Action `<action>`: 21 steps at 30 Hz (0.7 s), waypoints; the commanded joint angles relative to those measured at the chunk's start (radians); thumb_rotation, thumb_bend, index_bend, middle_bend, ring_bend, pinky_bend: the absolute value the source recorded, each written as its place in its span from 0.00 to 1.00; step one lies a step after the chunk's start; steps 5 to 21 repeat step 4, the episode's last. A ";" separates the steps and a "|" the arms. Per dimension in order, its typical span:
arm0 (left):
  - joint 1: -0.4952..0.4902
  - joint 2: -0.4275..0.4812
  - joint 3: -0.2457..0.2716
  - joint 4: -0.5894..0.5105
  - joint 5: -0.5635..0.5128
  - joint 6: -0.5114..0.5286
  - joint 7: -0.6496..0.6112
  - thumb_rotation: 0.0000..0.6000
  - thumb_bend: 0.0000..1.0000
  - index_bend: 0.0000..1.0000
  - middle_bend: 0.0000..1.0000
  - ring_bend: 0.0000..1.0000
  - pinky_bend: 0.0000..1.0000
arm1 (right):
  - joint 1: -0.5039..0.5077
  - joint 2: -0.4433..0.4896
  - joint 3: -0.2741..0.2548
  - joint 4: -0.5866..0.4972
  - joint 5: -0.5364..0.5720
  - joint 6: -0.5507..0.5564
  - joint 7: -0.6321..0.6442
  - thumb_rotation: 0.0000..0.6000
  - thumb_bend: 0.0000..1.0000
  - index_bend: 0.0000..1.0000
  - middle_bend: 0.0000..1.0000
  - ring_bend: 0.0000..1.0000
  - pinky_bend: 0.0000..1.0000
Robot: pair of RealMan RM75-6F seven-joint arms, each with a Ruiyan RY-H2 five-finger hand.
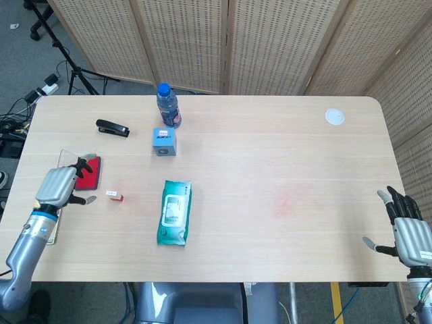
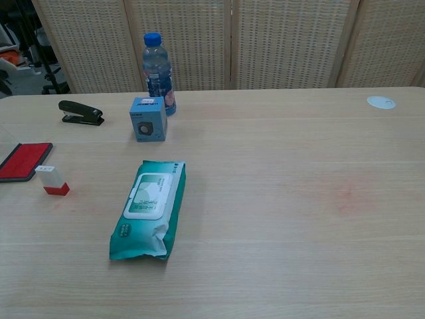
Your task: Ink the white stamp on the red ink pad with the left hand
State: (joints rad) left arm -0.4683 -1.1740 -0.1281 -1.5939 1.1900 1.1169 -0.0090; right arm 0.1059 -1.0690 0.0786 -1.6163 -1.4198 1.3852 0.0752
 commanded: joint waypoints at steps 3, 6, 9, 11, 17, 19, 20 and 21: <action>0.193 -0.046 0.037 0.124 0.132 0.295 -0.160 1.00 0.04 0.02 0.00 0.00 0.00 | -0.003 -0.009 0.002 0.008 -0.009 0.015 0.003 1.00 0.00 0.00 0.00 0.00 0.00; 0.202 -0.053 0.038 0.135 0.133 0.303 -0.170 1.00 0.04 0.02 0.00 0.00 0.00 | -0.004 -0.010 0.002 0.009 -0.010 0.017 0.003 1.00 0.00 0.00 0.00 0.00 0.00; 0.202 -0.053 0.038 0.135 0.133 0.303 -0.170 1.00 0.04 0.02 0.00 0.00 0.00 | -0.004 -0.010 0.002 0.009 -0.010 0.017 0.003 1.00 0.00 0.00 0.00 0.00 0.00; 0.202 -0.053 0.038 0.135 0.133 0.303 -0.170 1.00 0.04 0.02 0.00 0.00 0.00 | -0.004 -0.010 0.002 0.009 -0.010 0.017 0.003 1.00 0.00 0.00 0.00 0.00 0.00; 0.202 -0.053 0.038 0.135 0.133 0.303 -0.170 1.00 0.04 0.02 0.00 0.00 0.00 | -0.004 -0.010 0.002 0.009 -0.010 0.017 0.003 1.00 0.00 0.00 0.00 0.00 0.00; 0.202 -0.053 0.038 0.135 0.133 0.303 -0.170 1.00 0.04 0.02 0.00 0.00 0.00 | -0.004 -0.010 0.002 0.009 -0.010 0.017 0.003 1.00 0.00 0.00 0.00 0.00 0.00; 0.202 -0.053 0.038 0.135 0.133 0.303 -0.170 1.00 0.04 0.02 0.00 0.00 0.00 | -0.004 -0.010 0.002 0.009 -0.010 0.017 0.003 1.00 0.00 0.00 0.00 0.00 0.00; 0.202 -0.053 0.038 0.135 0.133 0.303 -0.170 1.00 0.04 0.02 0.00 0.00 0.00 | -0.004 -0.010 0.002 0.009 -0.010 0.017 0.003 1.00 0.00 0.00 0.00 0.00 0.00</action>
